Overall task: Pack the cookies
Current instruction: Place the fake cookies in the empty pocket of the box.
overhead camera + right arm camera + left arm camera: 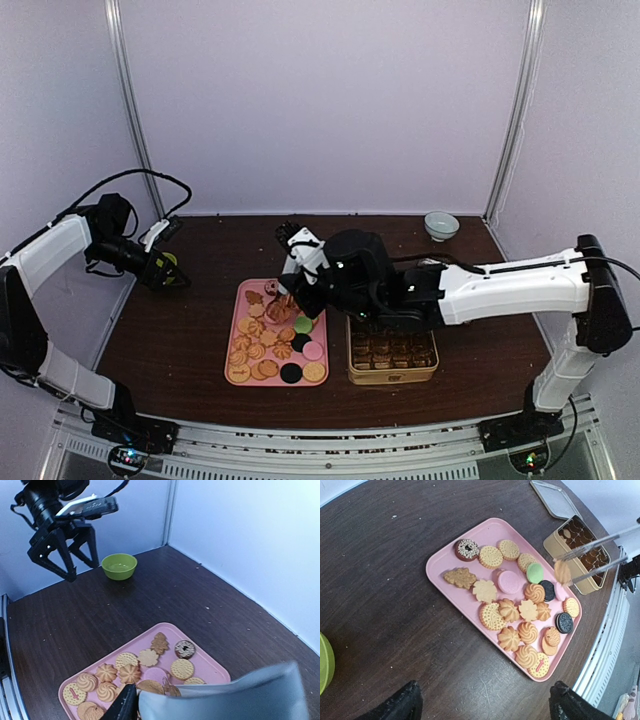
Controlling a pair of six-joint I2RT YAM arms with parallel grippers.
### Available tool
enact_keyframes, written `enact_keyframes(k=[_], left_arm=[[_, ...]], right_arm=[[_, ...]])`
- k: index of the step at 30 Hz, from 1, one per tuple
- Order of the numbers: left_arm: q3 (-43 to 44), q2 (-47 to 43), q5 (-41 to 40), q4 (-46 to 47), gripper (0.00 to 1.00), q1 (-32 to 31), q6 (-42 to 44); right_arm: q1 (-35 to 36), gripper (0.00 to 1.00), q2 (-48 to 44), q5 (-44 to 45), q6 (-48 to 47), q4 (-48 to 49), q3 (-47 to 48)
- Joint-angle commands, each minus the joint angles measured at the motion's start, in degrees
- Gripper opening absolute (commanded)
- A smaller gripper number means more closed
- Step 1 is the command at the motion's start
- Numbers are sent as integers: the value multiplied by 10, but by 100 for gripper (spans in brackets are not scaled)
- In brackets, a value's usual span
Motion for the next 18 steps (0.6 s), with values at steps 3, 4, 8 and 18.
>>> enact_keyframes(k=[3, 4, 8, 18], left_arm=[[8, -6, 21, 2, 91, 4, 13], [8, -6, 20, 1, 91, 5, 13], [11, -8, 19, -6, 90, 5, 23], [10, -6, 24, -12, 90, 4, 27]], right_arm=[[-43, 19, -161, 83, 4, -48, -94], [-49, 19, -184, 89, 4, -51, -115], [-75, 19, -260, 103, 15, -67, -192], [-96, 19, -326, 132, 23, -90, -270]])
